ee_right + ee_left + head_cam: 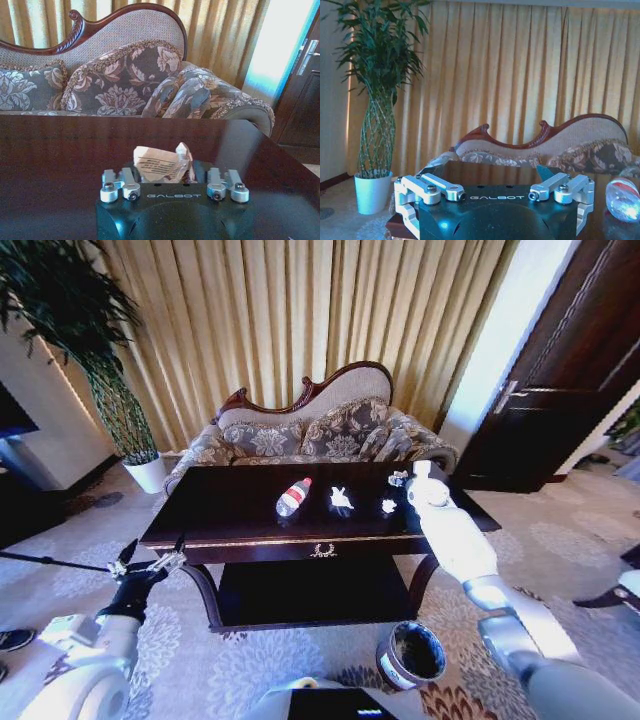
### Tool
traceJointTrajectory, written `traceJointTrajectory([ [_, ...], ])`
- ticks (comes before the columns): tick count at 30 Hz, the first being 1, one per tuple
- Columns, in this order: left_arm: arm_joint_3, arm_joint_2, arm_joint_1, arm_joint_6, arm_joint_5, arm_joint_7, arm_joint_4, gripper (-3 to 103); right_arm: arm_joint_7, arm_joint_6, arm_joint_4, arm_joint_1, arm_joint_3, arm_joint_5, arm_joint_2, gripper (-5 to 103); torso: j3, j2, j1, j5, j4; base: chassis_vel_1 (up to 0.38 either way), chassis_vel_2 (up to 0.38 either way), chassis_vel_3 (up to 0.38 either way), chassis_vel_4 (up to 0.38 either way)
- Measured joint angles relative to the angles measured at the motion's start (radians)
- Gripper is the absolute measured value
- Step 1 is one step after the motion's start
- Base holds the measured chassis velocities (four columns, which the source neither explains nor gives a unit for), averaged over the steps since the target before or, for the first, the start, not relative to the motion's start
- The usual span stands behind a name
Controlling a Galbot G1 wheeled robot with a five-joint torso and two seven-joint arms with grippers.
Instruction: Move to the front of the table and place the trash on the table into the trash bin.
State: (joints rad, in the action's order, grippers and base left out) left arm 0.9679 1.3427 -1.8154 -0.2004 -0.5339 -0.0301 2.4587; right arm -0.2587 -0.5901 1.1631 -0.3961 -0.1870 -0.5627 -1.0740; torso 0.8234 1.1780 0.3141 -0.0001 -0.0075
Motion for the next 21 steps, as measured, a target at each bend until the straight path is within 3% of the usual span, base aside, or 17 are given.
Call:
traceJointTrajectory([
  [3, -0.001, -0.003, 0.004, 0.008, -0.004, -0.005, -0.002, 100, 0.001, 0.001, 0.000, -0.003, 0.000, -0.001, 0.000, 57, 0.000, 0.000, 0.000, 0.0001, -0.0001, 0.000, 0.000, 0.000, 0.000],
  [6, 0.001, -0.005, 0.006, 0.009, -0.009, -0.006, -0.005, 100, 0.002, 0.003, -0.001, -0.005, 0.000, -0.001, -0.003, 40, 0.000, 0.000, 0.000, 0.0001, -0.0001, 0.000, 0.000, 0.000, 0.000],
  [12, 0.001, -0.002, 0.008, 0.010, -0.010, -0.006, -0.007, 100, 0.004, 0.008, -0.002, -0.008, 0.000, -0.001, -0.007, 24, 0.000, 0.000, 0.000, 0.0000, 0.0000, 0.000, 0.000, 0.000, 0.000],
  [15, 0.002, -0.003, 0.009, 0.010, -0.011, -0.006, -0.009, 100, 0.005, 0.024, -0.002, -0.014, 0.001, -0.001, -0.007, 8, 0.000, 0.000, 0.000, 0.0000, 0.0000, 0.000, 0.000, 0.000, 0.000],
  [18, 0.001, -0.003, 0.013, 0.010, -0.011, -0.005, -0.013, 100, 0.005, 0.041, 0.006, -0.023, -0.001, -0.009, -0.004, 1, 0.000, 0.000, 0.000, 0.0001, 0.0000, 0.000, 0.000, 0.000, 0.000],
  [21, -0.002, -0.003, 0.015, 0.010, -0.011, -0.005, -0.014, 100, 0.005, 0.062, 0.026, -0.034, -0.002, -0.024, 0.003, 1, 0.000, 0.000, 0.000, 0.0001, 0.0000, 0.000, 0.000, 0.000, 0.000],
])
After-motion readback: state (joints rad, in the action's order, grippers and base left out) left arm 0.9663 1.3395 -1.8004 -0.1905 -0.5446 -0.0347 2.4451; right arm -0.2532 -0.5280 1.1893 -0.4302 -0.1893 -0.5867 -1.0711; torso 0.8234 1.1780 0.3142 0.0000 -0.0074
